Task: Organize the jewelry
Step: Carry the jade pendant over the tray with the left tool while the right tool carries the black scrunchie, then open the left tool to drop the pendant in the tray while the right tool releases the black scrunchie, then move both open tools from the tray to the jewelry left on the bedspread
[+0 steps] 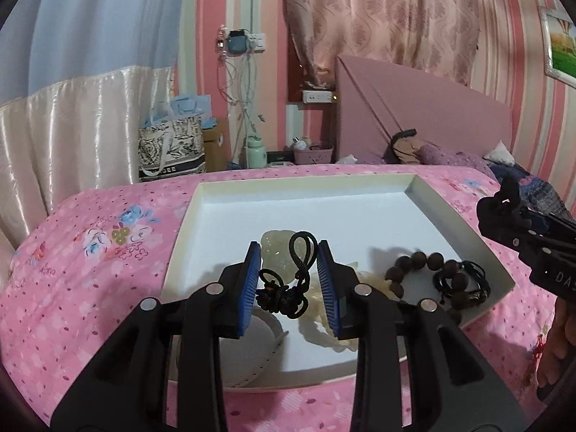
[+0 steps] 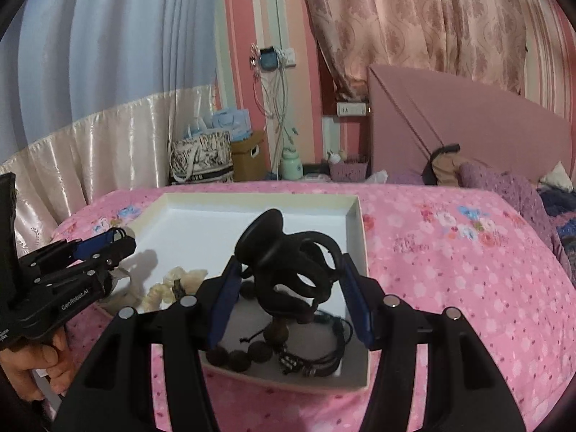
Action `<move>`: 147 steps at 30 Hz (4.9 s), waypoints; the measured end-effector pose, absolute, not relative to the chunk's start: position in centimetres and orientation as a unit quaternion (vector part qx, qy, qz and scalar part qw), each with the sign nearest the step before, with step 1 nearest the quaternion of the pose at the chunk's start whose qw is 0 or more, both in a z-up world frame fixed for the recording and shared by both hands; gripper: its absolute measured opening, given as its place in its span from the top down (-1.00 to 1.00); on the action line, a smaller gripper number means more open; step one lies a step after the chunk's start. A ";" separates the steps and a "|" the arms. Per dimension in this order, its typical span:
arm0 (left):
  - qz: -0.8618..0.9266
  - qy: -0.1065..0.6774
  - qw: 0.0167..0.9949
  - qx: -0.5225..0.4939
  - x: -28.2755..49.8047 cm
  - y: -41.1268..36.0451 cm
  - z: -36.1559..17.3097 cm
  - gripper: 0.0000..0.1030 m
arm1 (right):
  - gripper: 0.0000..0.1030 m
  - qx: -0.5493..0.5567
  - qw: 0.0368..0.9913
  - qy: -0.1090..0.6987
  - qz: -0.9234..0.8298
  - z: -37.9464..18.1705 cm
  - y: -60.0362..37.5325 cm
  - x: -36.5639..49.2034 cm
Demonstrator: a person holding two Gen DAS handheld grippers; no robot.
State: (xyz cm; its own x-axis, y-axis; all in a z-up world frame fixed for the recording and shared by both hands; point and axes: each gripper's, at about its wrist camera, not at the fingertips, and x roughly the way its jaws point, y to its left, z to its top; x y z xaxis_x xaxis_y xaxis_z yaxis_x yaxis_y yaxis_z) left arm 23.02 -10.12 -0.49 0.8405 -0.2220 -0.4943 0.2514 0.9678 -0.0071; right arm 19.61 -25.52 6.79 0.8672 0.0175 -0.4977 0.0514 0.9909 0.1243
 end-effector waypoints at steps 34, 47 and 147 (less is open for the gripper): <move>-0.102 0.242 0.963 0.065 23.0 -10.3 -1.2 0.40 | -0.08 0.056 0.962 0.264 -0.028 4.7 -25.0 20.5; -0.102 0.242 0.963 0.062 23.3 -10.3 -1.2 0.40 | -0.08 0.062 0.961 0.267 -0.029 4.5 -25.6 20.7; -0.092 0.230 0.967 0.064 22.8 -10.4 -0.9 -0.34 | -0.59 0.066 0.962 0.262 -0.038 5.0 -26.9 20.0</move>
State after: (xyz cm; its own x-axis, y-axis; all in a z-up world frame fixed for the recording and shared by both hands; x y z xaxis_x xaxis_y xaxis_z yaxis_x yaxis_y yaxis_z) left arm 22.81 -10.36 -0.90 0.8770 -0.1485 -0.4571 0.2076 0.9748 0.0818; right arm 19.99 -26.94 4.98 0.8603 -0.0388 -0.5084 0.1084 0.9882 0.1079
